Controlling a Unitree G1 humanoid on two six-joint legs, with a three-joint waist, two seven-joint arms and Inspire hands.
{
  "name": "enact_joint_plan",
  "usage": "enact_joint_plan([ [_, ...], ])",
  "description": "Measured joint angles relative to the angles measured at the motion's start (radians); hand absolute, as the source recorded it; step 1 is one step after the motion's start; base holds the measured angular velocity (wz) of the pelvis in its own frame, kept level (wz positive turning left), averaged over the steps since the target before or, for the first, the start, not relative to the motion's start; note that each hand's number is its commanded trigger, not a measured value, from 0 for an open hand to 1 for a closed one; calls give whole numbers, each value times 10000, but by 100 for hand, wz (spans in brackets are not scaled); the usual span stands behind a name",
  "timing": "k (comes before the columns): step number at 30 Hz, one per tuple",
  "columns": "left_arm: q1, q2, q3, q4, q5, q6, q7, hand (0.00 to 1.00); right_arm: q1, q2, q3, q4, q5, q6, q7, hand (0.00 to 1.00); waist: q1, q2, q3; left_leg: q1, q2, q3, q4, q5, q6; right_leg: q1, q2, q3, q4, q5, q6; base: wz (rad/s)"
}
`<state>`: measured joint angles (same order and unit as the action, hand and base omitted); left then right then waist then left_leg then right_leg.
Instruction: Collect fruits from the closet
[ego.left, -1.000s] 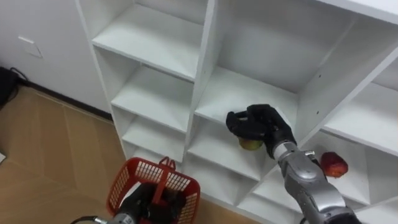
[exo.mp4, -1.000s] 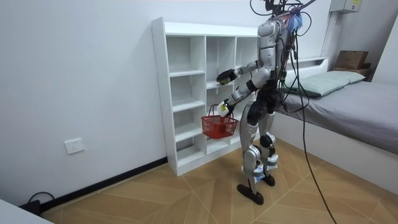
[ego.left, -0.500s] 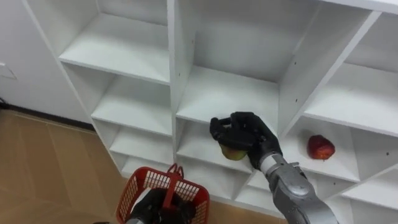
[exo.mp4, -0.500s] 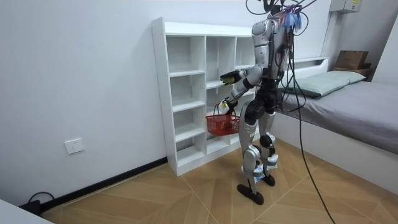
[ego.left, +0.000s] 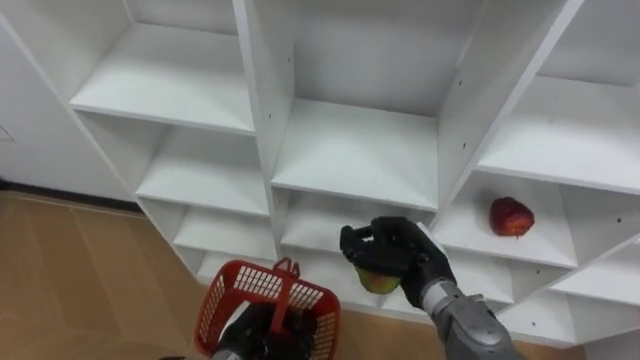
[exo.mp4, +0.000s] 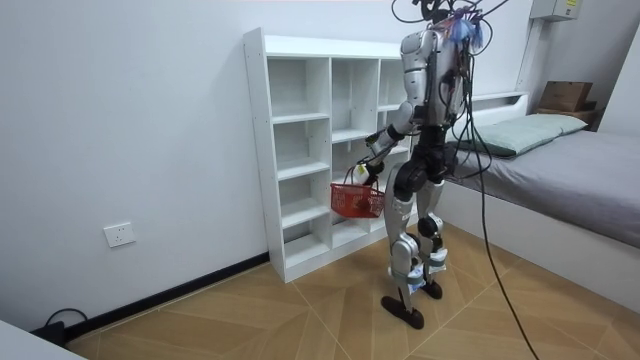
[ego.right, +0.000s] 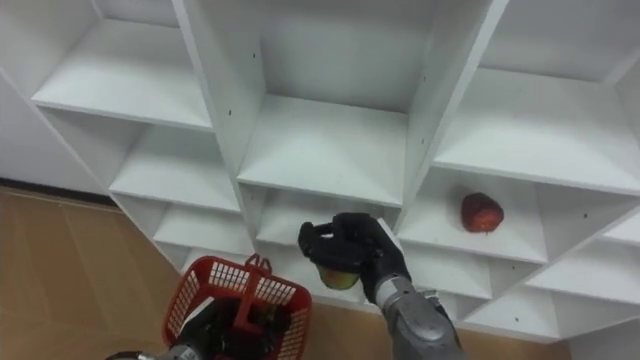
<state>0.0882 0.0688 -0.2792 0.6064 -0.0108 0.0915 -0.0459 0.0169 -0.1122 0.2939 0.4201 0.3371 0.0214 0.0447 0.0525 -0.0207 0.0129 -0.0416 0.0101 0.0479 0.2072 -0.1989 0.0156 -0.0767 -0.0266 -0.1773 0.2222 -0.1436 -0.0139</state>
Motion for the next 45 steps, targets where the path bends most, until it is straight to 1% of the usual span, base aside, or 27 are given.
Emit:
enact_joint_plan([
  [1,-117,6,-2,135,-1,-134,0,100,-29,10,-5,124,31,-1,-20,100,6,10,1,-110,-1,33,7,10,12,-135,-5,17,21,3,-6,-8],
  [3,-218,5,-6,248,-6,-218,16,100,-146,33,-3,410,76,-67,-76,100,-18,35,-4,-236,-5,75,36,13,16,-294,-7,70,39,9,-13,-8],
  [6,-252,40,-191,251,-377,-280,77,100,-182,27,-20,725,98,-138,-215,100,-22,93,-7,-324,-7,77,39,12,17,-370,-6,82,36,8,-13,-2],
  [7,-269,67,-210,251,-422,-293,78,100,-258,37,-17,882,141,-176,-213,100,-30,116,4,-375,-8,84,39,12,16,-434,-5,97,36,9,-13,0],
  [11,-273,116,-380,274,-661,-334,80,100,-478,54,-11,1373,165,-209,-225,100,-168,228,18,-396,-3,85,39,13,16,-455,-2,102,24,9,-13,0],
  [13,-366,135,-391,320,-663,-365,66,100,-551,53,-17,1580,168,-275,-290,100,-205,310,58,-398,-5,97,39,13,16,-462,-1,127,2,9,-13,-2],
  [15,-410,160,-388,321,-663,-411,44,100,-550,51,-17,1621,168,-285,-344,100,-223,361,78,-405,-2,110,38,13,16,-471,1,132,-7,9,-13,0],
  [18,-433,184,-391,372,-673,-549,-63,100,-562,55,-16,1871,158,-389,-322,100,-245,407,64,-408,0,111,40,13,16,-473,2,122,-12,8,-13,0],
  [23,-433,193,-437,395,-1182,-556,-81,100,-580,55,-10,2292,209,-425,-187,100,-229,437,63,-416,-2,116,55,13,16,-472,-4,114,-9,9,-13,0],
  [25,-459,149,-624,395,-1168,-556,-85,100,-715,79,0,2487,208,-424,-164,100,-215,551,57,-493,-4,137,77,13,17,-539,-15,108,12,12,-10,0],
  [26,-474,148,-692,396,-1169,-556,-95,100,-772,81,-4,2492,206,-424,-165,100,-221,594,32,-559,-7,149,86,13,18,-624,-22,115,43,17,-10,-4],
  [28,-524,103,-835,423,-1168,-554,-162,100,-1172,98,-7,2880,206,-445,-172,100,-263,761,33,-736,-9,204,133,30,39,-878,-49,130,219,21,-13,-6],
  [30,-524,23,-877,424,-1168,-555,-271,100,-1291,204,-9,3032,206,-444,-176,100,-251,829,27,-805,-8,228,145,42,44,-989,-69,130,294,19,-16,-2],
  [34,-530,-36,-906,527,-1169,-555,-327,100,-1348,309,7,3136,210,-442,-171,100,-269,821,36,-859,-23,273,153,64,53,-1074,-84,138,332,16,-18,0],
  [36,-532,-16,-1001,581,-1166,-551,-327,100,-1351,359,22,3135,220,-440,-169,100,-263,804,44,-871,-38,320,152,71,65,-1108,-100,161,329,13,-14,-5],
  [38,-536,-33,-1049,597,-1165,-529,-320,100,-1356,397,84,3168,472,-417,-155,100,-290,779,58,-874,-55,321,151,80,79,-1108,-122,154,328,8,-5,0],
  [40,-573,-16,-1178,607,-1157,-530,-316,100,-1483,539,78,3461,881,-410,-54,100,-341,718,97,-872,-63,328,150,91,92,-1100,-127,151,314,6,-1,0],
  [42,-572,-14,-1213,610,-1158,-529,-316,100,-1549,657,76,3608,965,-389,17,100,-411,663,129,-878,-63,331,151,92,93,-1101,-126,147,305,6,-1,0],
  [43,-576,-16,-1243,610,-1168,-527,-317,100,-1551,724,94,3608,978,-360,29,100,-440,642,137,-895,-61,337,153,92,93,-1113,-126,140,297,6,-1,0],
  [45,-626,-29,-1314,610,-1169,-504,-317,100,-1554,736,209,3612,1086,-322,54,100,-458,637,134,-926,-62,347,154,92,93,-1144,-128,134,284,6,-1,0],
])
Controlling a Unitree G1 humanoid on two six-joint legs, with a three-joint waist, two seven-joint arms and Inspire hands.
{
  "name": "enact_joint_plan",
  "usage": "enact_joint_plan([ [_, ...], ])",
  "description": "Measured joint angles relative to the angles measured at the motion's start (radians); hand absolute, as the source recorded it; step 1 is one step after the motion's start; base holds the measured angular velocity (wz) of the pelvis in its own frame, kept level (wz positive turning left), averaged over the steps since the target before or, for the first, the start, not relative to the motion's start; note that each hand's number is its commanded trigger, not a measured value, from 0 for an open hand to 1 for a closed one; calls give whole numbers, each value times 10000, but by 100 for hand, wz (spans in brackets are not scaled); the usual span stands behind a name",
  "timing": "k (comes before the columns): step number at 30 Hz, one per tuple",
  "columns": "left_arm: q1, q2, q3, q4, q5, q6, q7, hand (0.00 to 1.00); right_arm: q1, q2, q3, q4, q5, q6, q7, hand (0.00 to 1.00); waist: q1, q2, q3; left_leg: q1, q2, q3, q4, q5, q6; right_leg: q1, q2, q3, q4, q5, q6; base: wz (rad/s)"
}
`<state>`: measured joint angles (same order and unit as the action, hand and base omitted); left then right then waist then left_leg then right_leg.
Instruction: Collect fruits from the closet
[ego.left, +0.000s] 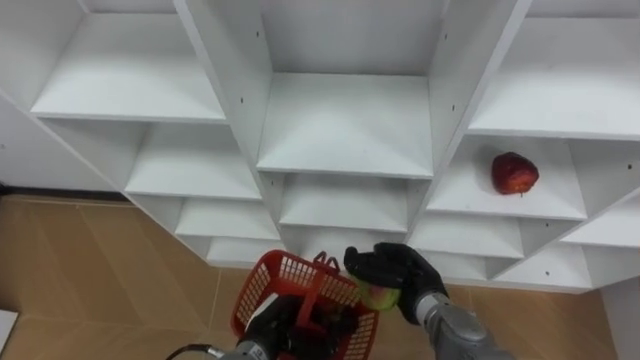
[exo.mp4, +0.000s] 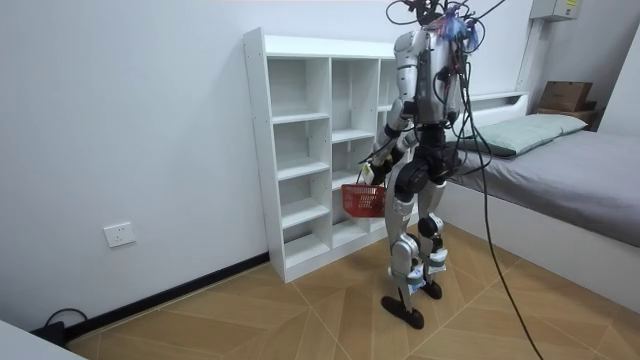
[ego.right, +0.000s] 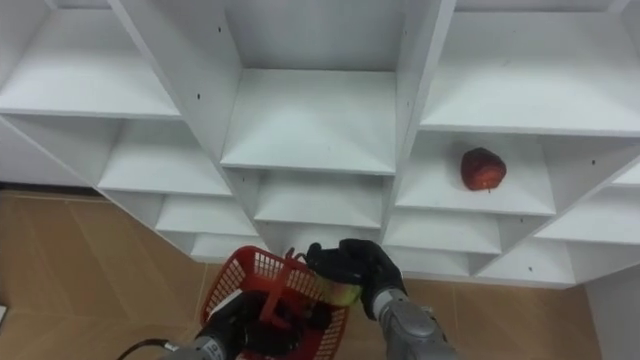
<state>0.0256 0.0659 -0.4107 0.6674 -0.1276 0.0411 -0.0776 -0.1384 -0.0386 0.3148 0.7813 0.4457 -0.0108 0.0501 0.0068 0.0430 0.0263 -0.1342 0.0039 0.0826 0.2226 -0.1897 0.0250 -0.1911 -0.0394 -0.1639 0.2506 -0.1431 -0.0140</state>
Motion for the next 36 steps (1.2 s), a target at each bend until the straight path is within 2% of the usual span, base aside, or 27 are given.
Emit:
enact_joint_plan([
  [7,-358,-97,-152,43,-3,25,-4,100,-14,35,181,32,263,117,185,100,41,17,-7,-2,18,35,-2,0,0,-20,11,-6,28,2,-2,0],
  [16,-450,-215,-163,121,-4,38,-3,100,-21,38,178,85,267,131,181,100,41,99,-18,20,28,72,2,0,0,-20,11,-9,76,11,-13,0],
  [21,-461,-285,-186,120,-5,36,-3,100,-40,42,178,394,266,131,188,100,36,163,-52,31,28,81,17,0,0,-19,9,-1,108,12,-15,0],
  [23,-473,-292,-246,120,-10,36,-3,100,-41,47,181,522,266,131,205,10,34,163,-51,37,28,90,21,0,0,-17,9,5,112,13,-16,0],
  [24,-478,-304,-270,120,-10,35,-3,100,-41,47,179,612,266,131,246,0,34,163,-51,40,27,97,22,0,0,-17,8,12,112,13,-16,0],
  [32,-511,-324,-273,120,-27,35,-3,100,-58,45,187,729,266,131,372,0,35,159,-49,45,25,130,17,0,0,-20,10,50,86,11,-14,0],
  [36,-512,-312,-276,120,-370,36,50,100,-101,41,181,725,267,124,369,0,33,158,-49,52,23,129,6,0,0,-19,10,50,77,11,-12,0],
])
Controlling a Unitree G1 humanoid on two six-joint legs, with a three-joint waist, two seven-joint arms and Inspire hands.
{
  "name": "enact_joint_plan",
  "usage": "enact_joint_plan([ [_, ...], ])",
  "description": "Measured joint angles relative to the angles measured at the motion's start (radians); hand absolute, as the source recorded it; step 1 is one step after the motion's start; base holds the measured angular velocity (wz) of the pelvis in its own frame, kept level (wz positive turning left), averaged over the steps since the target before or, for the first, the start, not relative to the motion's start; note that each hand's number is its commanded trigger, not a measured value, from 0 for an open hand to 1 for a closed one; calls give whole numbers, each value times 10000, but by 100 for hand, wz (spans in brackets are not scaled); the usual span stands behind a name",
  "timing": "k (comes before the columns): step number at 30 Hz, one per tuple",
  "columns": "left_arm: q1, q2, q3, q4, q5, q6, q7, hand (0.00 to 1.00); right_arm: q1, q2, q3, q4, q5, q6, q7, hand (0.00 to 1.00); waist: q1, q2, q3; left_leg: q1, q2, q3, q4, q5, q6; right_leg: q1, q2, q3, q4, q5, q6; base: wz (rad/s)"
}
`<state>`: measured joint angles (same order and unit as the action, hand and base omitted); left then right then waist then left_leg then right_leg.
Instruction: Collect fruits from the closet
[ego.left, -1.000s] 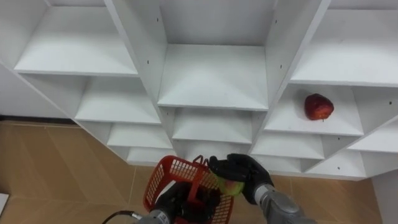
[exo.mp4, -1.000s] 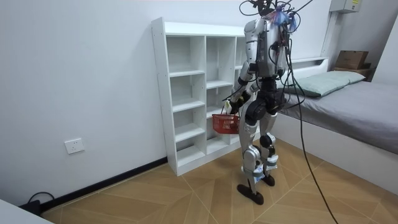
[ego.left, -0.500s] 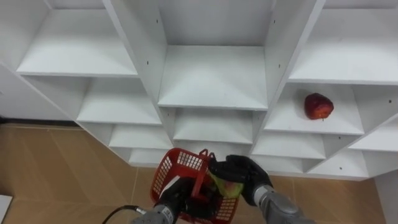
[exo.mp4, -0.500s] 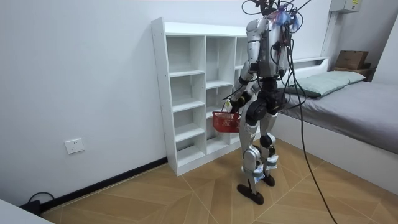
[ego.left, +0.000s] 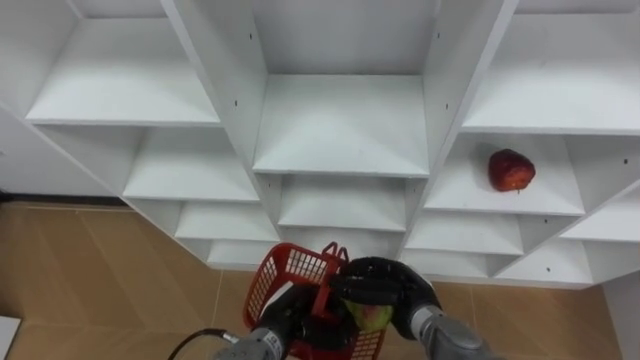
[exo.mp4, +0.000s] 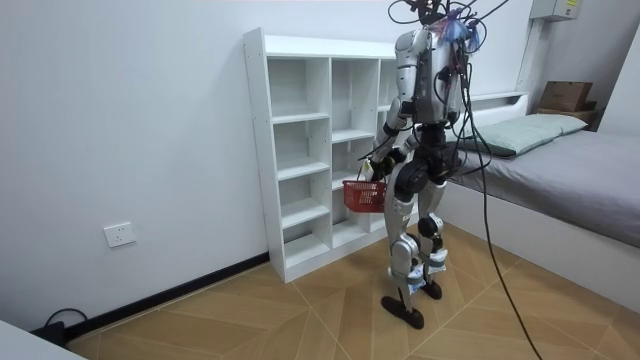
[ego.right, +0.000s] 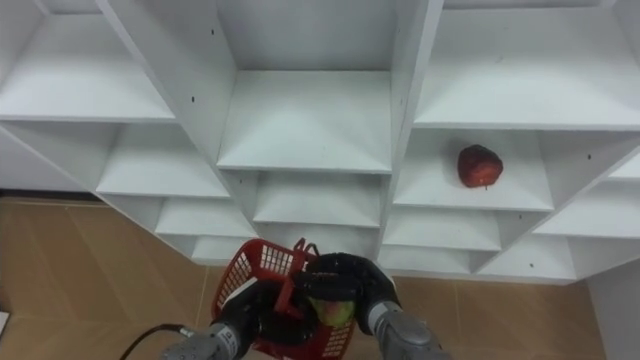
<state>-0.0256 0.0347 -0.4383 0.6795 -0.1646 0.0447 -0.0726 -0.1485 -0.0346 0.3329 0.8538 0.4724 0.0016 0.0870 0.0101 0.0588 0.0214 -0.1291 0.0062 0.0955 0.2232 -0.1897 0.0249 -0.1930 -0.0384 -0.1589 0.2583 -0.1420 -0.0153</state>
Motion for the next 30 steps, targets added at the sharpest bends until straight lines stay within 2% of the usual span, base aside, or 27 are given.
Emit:
enact_joint_plan([
  [19,-43,37,2,0,-19,-2,58,100,-29,6,14,0,23,-3,-20,0,3,-21,14,6,5,7,-15,0,0,0,15,32,-23,0,0,0],
  [30,-48,58,2,-1,-282,-7,238,100,-28,7,69,0,-24,-3,-27,0,2,-57,54,5,1,9,-18,0,0,1,14,41,-28,0,0,0],
])
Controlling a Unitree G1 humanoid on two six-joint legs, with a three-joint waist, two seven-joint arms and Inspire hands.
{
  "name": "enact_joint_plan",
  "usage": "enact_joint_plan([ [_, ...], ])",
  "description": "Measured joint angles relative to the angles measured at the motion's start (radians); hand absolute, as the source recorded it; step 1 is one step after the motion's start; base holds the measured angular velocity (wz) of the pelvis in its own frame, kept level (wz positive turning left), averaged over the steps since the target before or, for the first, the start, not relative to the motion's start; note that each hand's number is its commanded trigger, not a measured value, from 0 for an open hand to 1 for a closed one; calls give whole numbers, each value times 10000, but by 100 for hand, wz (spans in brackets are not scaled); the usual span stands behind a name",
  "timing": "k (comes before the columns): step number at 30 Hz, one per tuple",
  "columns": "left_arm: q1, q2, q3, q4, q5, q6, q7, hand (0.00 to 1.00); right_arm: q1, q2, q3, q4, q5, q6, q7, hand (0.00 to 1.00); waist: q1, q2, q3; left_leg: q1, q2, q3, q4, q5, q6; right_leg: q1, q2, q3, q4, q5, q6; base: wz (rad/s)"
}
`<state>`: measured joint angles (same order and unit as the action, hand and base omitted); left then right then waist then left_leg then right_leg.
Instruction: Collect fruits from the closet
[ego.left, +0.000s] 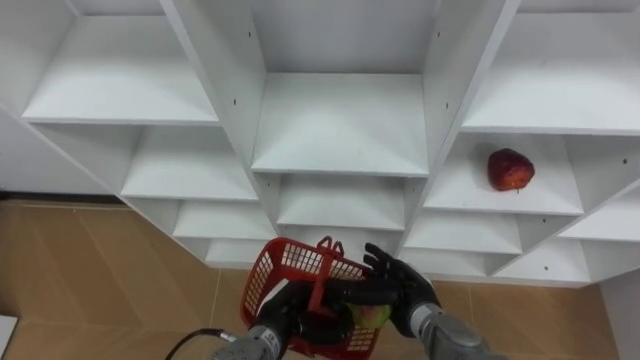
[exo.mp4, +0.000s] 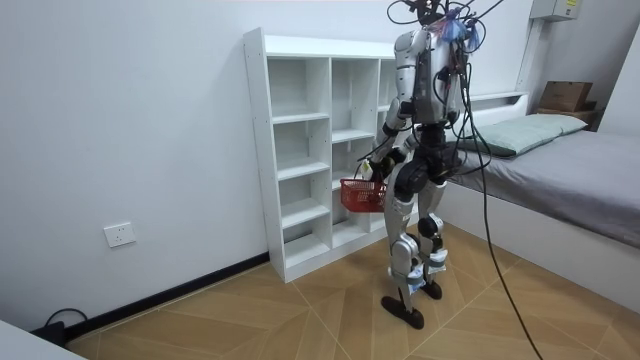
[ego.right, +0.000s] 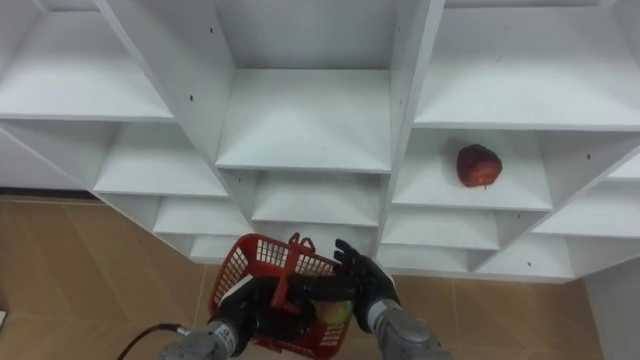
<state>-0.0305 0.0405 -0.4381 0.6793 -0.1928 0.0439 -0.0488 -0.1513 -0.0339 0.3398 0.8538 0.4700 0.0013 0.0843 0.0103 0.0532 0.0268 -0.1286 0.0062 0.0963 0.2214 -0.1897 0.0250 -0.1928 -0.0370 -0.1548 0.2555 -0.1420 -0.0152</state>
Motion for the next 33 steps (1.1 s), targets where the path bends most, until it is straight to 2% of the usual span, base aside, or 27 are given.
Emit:
enact_joint_plan([
  [12,-18,42,9,-2,-129,-12,14,100,-234,6,135,-28,-35,-10,-203,0,21,-27,4,-5,23,159,-16,0,-1,-61,28,130,-9,-3,4,-3],
  [18,-19,105,17,-2,-127,-85,13,100,-250,-6,298,-120,-137,-186,-296,0,-2,-72,-4,8,29,206,-15,0,0,-60,31,144,4,-3,3,0],
  [24,-10,213,20,6,-125,-142,64,100,-247,-71,306,-478,-120,-302,-518,0,-34,-187,-23,30,36,220,-1,0,-1,-46,28,142,26,1,-1,0],
  [33,-2,427,19,4,-119,-257,260,100,-232,-133,304,-478,-465,-362,-617,0,-66,-182,-27,94,36,228,9,0,0,17,21,146,56,2,-2,0],
])
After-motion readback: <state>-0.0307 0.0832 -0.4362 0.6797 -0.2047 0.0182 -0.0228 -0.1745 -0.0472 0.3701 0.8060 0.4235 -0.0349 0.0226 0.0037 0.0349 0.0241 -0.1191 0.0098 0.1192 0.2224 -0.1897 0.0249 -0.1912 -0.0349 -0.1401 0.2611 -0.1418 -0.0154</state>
